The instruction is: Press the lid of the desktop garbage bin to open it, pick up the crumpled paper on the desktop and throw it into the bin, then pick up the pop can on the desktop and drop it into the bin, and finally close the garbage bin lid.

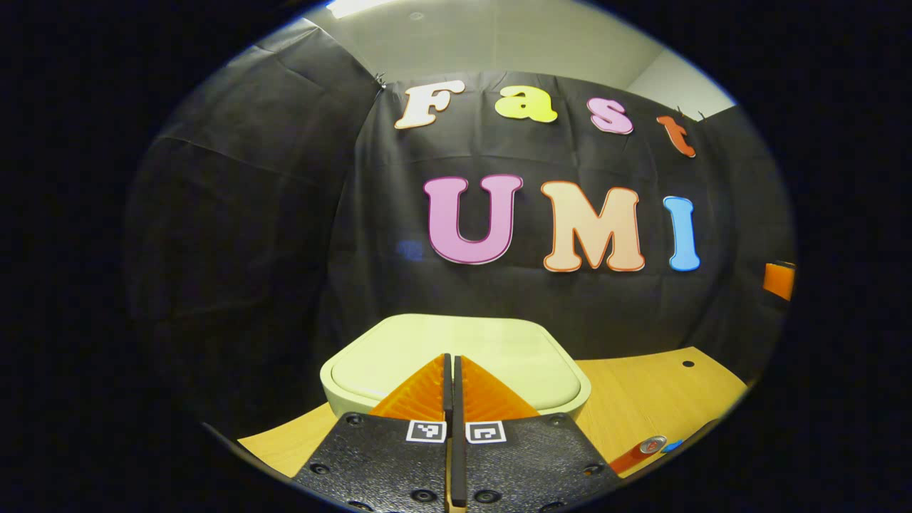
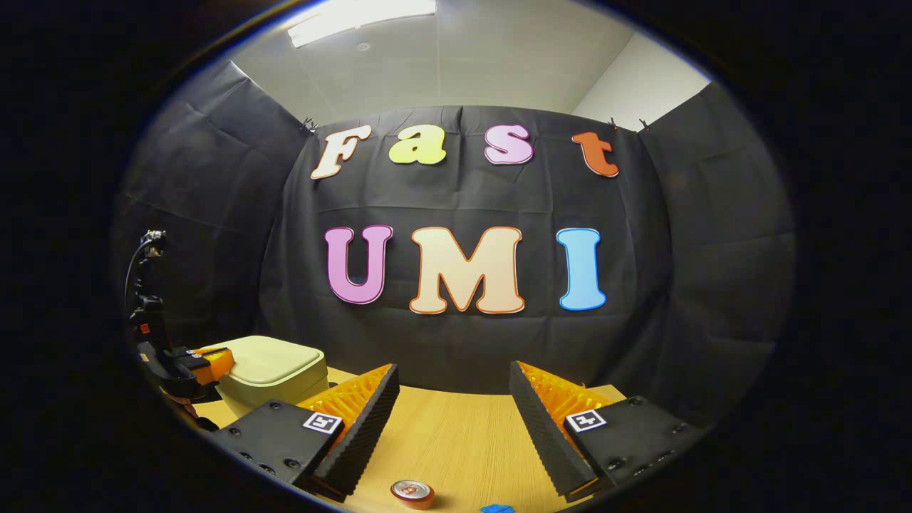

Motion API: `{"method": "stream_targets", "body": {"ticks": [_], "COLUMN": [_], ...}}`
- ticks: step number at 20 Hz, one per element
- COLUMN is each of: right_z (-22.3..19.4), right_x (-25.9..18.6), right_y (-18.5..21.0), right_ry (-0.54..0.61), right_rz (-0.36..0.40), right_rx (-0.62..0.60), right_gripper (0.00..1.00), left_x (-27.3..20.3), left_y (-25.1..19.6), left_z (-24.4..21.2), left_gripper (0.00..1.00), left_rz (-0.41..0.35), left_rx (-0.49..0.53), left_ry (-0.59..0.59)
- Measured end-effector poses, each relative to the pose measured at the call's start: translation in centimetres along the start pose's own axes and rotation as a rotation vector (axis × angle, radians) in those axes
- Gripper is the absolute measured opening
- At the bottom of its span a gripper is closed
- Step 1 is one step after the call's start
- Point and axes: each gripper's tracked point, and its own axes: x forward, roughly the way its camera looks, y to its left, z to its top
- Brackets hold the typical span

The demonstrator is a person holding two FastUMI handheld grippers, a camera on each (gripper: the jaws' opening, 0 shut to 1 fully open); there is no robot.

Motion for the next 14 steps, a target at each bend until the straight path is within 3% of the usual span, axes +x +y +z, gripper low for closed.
{"method": "stream_targets", "body": {"ticks": [7, 14], "right_z": [0.5, 0.2], "right_x": [-0.3, -0.6], "right_y": [-1.9, -5.7], "right_ry": [0.005, 0.014], "right_rz": [0.016, 0.02], "right_rx": [0.007, 0.002], "right_gripper": [0.96, 0.96], "left_x": [-0.5, -2.0], "left_y": [-0.7, -4.0], "left_z": [4.9, 9.6], "left_gripper": [0.0, 0.0], "left_rz": [-0.013, -0.026], "left_rx": [0.04, -0.004], "left_ry": [-0.143, -0.223]}}
